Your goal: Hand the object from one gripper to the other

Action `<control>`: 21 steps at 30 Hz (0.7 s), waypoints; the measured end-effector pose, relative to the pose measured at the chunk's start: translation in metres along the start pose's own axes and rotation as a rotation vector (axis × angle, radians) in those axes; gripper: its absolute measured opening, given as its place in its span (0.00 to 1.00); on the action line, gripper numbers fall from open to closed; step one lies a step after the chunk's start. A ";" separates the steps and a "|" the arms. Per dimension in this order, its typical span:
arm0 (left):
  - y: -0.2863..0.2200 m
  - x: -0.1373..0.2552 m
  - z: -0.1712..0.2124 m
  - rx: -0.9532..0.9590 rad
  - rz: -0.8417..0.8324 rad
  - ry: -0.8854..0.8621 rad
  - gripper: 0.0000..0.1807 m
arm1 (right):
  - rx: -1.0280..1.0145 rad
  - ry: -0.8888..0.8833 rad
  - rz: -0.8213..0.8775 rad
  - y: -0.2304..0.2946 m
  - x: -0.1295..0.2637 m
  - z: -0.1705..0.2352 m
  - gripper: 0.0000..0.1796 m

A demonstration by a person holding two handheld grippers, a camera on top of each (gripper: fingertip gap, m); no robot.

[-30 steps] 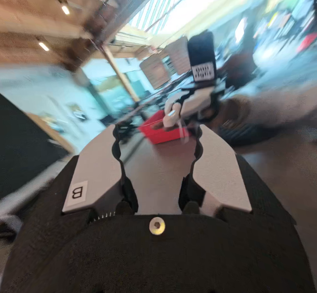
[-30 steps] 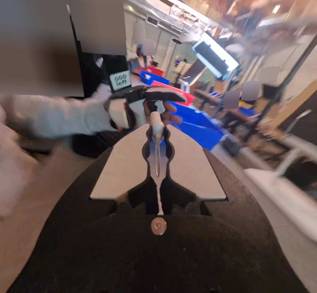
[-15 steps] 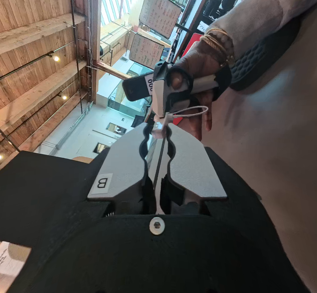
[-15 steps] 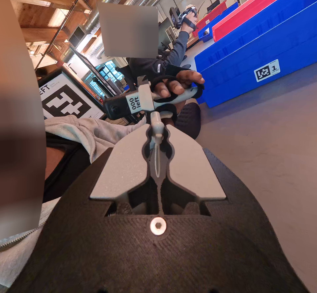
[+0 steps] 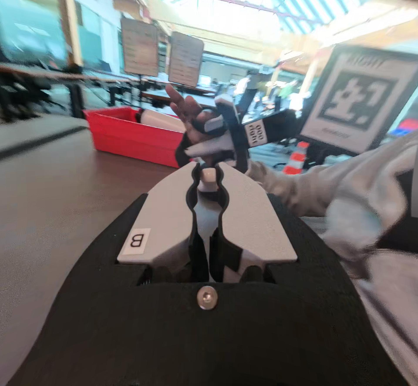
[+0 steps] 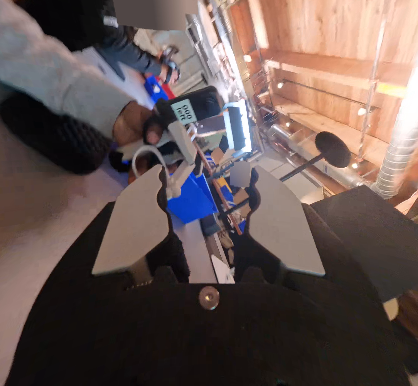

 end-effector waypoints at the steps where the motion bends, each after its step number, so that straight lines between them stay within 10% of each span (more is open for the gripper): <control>1: -0.002 0.000 0.000 0.068 0.046 0.001 0.07 | 0.027 0.045 -0.028 0.005 -0.003 0.003 0.39; 21: 0.005 -0.001 -0.016 0.408 0.068 -0.245 0.07 | 0.090 0.152 0.094 0.011 -0.030 0.013 0.24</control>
Point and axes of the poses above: each gripper's, where its closed fingertips meet, x back along the fingers, z out of its underside, y = z × x across the jaws, the point moved 3 cm from there along x, back along the fingers, and after that the axes turned 15 degrees about -z, right-handed, at the moved point
